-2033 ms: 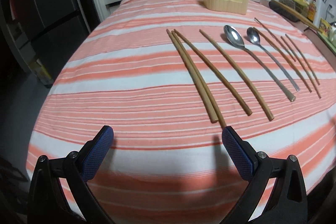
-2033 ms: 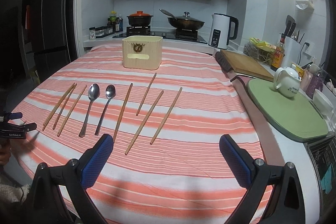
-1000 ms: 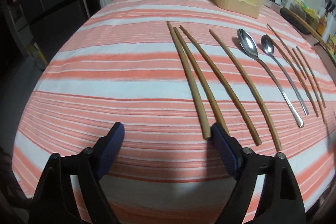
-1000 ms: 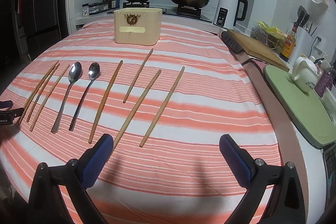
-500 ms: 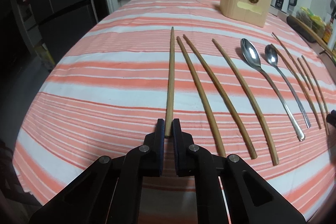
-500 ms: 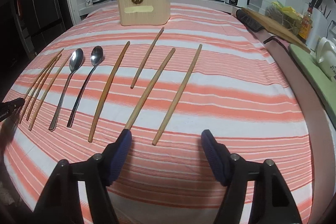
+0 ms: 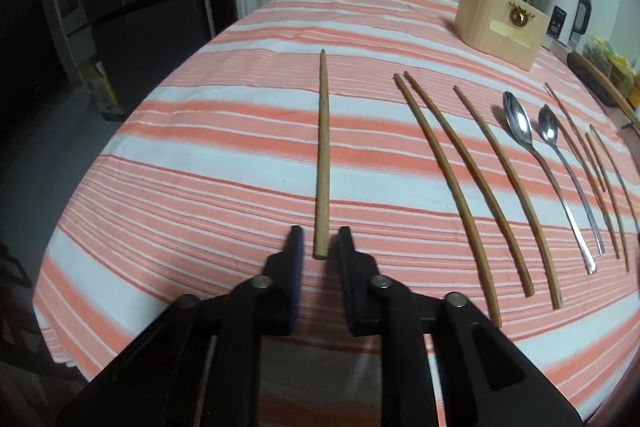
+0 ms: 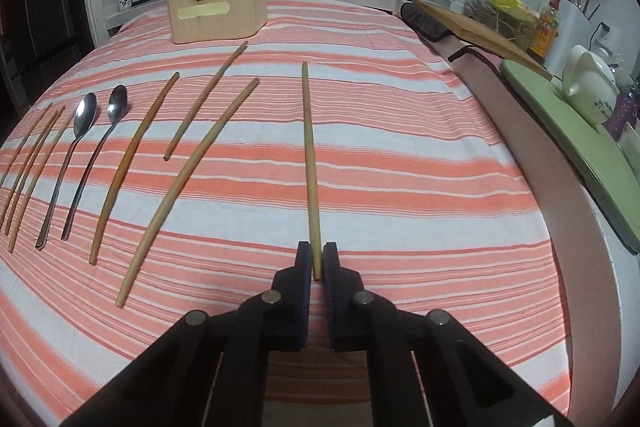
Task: Organize utensils
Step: 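Close the left tool on one chopstick while the right tool closes on another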
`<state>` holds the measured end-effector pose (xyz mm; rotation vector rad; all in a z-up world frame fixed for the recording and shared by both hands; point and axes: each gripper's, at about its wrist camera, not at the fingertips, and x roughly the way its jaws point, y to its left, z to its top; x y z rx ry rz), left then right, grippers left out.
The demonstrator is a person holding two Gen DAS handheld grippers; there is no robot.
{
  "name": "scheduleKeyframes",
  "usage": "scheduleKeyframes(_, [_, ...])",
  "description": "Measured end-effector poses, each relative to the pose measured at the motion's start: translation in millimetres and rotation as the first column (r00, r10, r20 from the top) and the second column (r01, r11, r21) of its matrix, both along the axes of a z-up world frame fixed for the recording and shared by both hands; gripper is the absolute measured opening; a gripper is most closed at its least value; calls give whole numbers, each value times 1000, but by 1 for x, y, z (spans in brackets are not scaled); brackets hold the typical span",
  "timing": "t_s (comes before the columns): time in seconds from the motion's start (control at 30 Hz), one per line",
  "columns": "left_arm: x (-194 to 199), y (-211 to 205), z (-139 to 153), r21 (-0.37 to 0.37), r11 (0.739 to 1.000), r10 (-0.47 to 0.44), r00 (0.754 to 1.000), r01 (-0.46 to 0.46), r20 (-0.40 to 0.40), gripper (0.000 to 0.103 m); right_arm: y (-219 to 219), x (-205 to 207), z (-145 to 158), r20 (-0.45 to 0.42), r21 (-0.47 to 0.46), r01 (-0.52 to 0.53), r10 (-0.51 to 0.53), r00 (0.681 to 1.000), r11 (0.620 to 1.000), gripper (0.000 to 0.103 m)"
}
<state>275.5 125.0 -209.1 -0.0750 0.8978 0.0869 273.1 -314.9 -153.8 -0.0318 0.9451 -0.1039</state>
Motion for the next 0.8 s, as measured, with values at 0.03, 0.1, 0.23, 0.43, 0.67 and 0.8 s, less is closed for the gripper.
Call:
scheduleKeyframes(0.03, [-3,3,1,-9,1000,1,1000,0,3,64,-2,-1,0,4,6,-4,4,1000,1000,8])
scheduleKeyframes(0.1, [-12,9,1,-12,1000,8,1000,-7,18,72,-5,-5,0,12,16,-11,11,1000,1000,26])
scheduleKeyframes(0.23, [-16,10,-4,18,1000,3,1000,-4,7,71,-9,-11,-1,27,37,-21,20,999,999,51])
scheduleKeyframes(0.43, [-4,-2,-4,45,999,-13,1000,12,13,59,-13,-9,-2,23,71,-36,35,999,997,51])
scheduleKeyframes(0.67, [1,-12,-3,60,997,-57,998,55,25,5,-11,-3,-5,23,65,-62,61,998,996,21])
scheduleKeyframes(0.8, [7,-15,6,54,997,-63,998,61,31,5,-17,5,0,23,90,-39,37,999,995,5])
